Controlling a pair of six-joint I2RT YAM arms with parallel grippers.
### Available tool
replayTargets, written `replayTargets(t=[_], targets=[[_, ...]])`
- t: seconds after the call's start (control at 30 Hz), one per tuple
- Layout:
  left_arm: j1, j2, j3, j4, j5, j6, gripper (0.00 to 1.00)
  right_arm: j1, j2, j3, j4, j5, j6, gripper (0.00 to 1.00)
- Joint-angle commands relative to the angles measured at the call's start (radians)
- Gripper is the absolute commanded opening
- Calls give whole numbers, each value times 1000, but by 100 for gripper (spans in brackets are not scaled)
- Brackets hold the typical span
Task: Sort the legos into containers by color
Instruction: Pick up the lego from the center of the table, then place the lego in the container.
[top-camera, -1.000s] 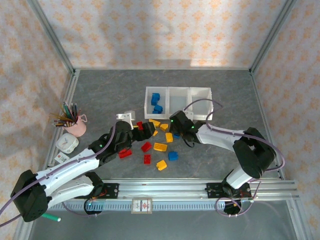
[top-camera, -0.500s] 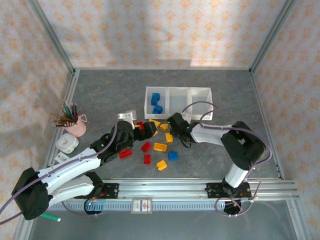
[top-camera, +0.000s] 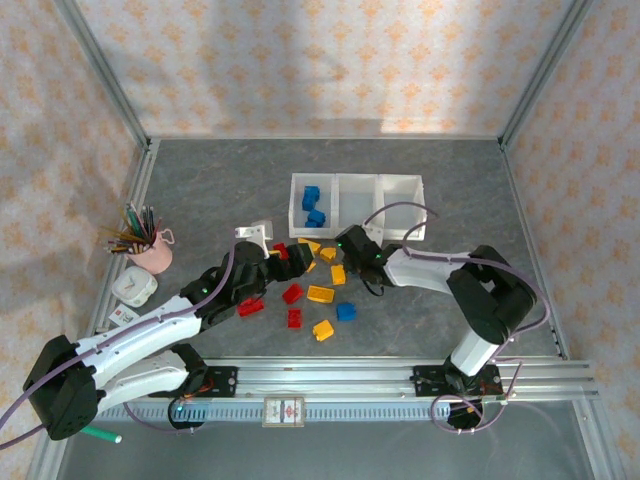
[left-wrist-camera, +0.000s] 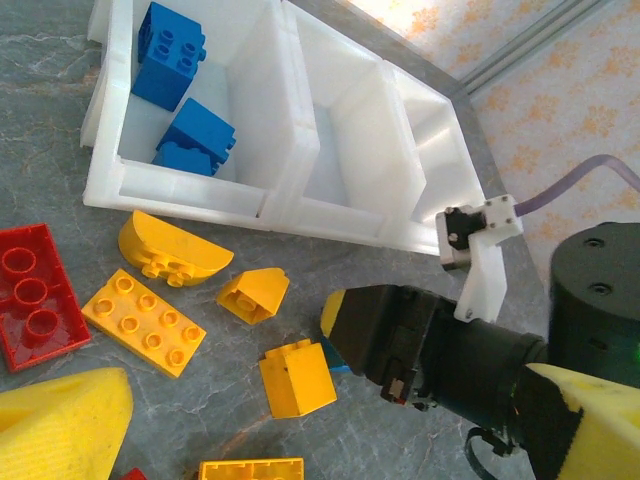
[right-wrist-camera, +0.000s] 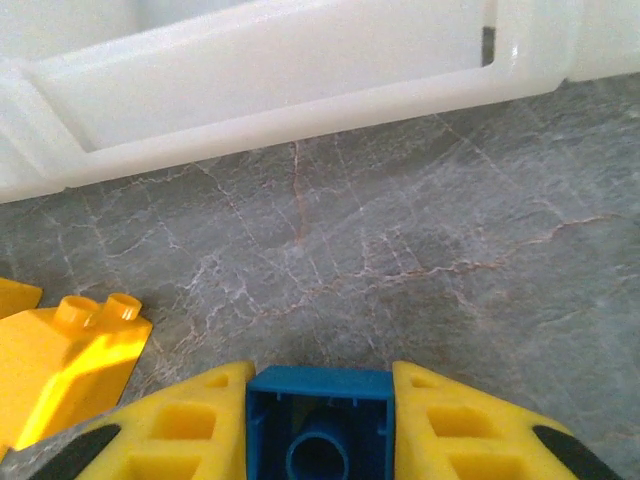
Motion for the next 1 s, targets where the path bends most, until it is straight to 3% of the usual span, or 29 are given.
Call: replayTargets(t=[0.0, 0.33, 0.5, 0.9, 0.97], targets=[[-7, -23, 10, 22, -27, -6, 99, 2, -66, 12, -54, 58, -34, 27], [-3, -87, 59, -77, -123, 48, 99, 3, -68, 216, -123, 55, -160, 28], [30, -88, 88, -118, -131, 80, 99, 1, 74, 419, -136, 59, -202, 28], [172, -88, 66, -88, -20, 83, 99, -43, 436, 842, -198, 83, -295, 29], [182, -87, 63, -81, -9, 81, 99, -49, 475, 874, -209, 106, -308, 34]])
